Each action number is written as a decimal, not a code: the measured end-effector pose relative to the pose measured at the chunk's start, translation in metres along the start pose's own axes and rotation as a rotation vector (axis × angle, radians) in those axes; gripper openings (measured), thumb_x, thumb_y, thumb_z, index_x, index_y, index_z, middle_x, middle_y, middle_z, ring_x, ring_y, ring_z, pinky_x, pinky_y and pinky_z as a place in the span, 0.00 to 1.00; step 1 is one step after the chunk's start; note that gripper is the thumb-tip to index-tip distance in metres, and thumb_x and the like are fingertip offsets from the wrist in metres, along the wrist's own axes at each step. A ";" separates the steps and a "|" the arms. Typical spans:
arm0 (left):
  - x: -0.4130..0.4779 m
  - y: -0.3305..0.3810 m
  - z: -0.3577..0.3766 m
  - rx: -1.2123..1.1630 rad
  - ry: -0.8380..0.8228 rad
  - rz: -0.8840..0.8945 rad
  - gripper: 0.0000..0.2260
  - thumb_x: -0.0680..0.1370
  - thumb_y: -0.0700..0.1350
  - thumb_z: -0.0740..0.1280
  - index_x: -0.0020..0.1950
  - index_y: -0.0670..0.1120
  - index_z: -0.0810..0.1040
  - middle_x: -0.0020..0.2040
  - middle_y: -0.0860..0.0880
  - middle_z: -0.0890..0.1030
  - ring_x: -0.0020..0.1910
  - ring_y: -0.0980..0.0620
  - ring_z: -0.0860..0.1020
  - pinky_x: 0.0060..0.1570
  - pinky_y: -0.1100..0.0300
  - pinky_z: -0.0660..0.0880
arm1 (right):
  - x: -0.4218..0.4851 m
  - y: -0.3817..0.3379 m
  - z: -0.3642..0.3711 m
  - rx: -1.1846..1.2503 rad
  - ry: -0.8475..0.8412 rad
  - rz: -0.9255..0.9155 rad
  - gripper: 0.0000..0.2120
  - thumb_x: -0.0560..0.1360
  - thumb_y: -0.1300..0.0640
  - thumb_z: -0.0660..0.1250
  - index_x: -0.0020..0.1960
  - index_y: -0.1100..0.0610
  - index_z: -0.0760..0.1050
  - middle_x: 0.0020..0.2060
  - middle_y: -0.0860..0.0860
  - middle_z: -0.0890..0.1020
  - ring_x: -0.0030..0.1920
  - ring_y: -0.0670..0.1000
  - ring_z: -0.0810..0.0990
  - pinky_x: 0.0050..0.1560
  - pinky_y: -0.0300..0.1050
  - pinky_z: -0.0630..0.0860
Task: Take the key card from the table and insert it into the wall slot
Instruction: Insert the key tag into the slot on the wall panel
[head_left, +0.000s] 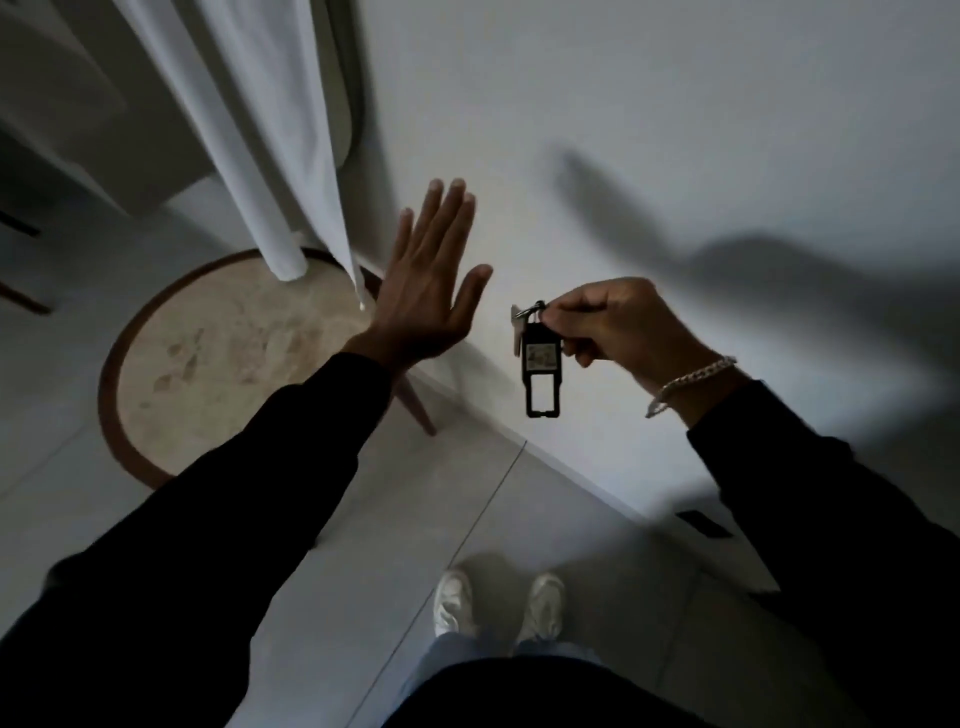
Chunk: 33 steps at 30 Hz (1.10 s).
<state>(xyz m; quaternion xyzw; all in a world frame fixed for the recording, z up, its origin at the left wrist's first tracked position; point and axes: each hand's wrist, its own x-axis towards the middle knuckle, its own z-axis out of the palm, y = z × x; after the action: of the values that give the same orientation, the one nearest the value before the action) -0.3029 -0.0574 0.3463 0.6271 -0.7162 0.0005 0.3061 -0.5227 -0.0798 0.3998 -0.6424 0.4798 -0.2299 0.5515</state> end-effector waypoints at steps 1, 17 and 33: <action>0.011 0.012 -0.001 -0.009 0.008 0.060 0.29 0.83 0.53 0.54 0.80 0.38 0.56 0.82 0.38 0.57 0.82 0.38 0.51 0.81 0.40 0.48 | -0.007 -0.005 -0.011 -0.009 0.026 -0.023 0.04 0.73 0.63 0.71 0.45 0.64 0.82 0.30 0.58 0.79 0.26 0.48 0.75 0.27 0.37 0.73; 0.141 0.239 0.001 -0.290 0.172 0.551 0.28 0.84 0.50 0.56 0.80 0.38 0.56 0.82 0.38 0.56 0.82 0.38 0.50 0.81 0.38 0.48 | -0.148 -0.058 -0.186 -0.093 0.475 -0.280 0.11 0.76 0.63 0.67 0.39 0.51 0.82 0.29 0.50 0.80 0.24 0.44 0.70 0.23 0.33 0.67; 0.189 0.450 0.011 -0.201 0.465 0.712 0.30 0.82 0.53 0.53 0.79 0.37 0.58 0.81 0.35 0.58 0.81 0.36 0.52 0.80 0.39 0.46 | -0.264 -0.095 -0.361 -0.104 0.742 -0.577 0.07 0.79 0.66 0.61 0.52 0.65 0.77 0.33 0.52 0.79 0.20 0.38 0.74 0.20 0.28 0.66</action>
<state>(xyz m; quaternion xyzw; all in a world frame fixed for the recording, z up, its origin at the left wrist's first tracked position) -0.7168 -0.1354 0.5926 0.2915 -0.7963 0.1774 0.4995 -0.9007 -0.0327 0.6537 -0.6509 0.4571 -0.5634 0.2234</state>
